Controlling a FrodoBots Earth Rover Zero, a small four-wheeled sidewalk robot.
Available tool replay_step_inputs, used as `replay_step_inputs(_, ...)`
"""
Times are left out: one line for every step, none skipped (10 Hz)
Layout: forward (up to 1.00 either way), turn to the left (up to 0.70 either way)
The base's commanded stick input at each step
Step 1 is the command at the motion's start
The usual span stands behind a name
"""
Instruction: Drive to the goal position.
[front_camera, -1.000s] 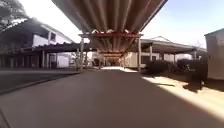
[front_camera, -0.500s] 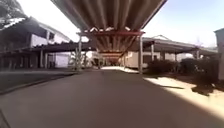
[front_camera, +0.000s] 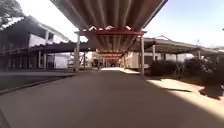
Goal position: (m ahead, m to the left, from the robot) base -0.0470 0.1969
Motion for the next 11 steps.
replay_step_inputs(0.70, 0.00)
replay_step_inputs(0.70, 0.00)
replay_step_inputs(0.70, 0.00)
replay_step_inputs(0.70, 0.00)
replay_step_inputs(0.70, 0.00)
replay_step_inputs(0.70, 0.00)
replay_step_inputs(0.70, 0.00)
replay_step_inputs(0.70, 0.00)
replay_step_inputs(0.70, 0.00)
replay_step_inputs(0.70, 0.00)
replay_step_inputs(0.70, 0.00)
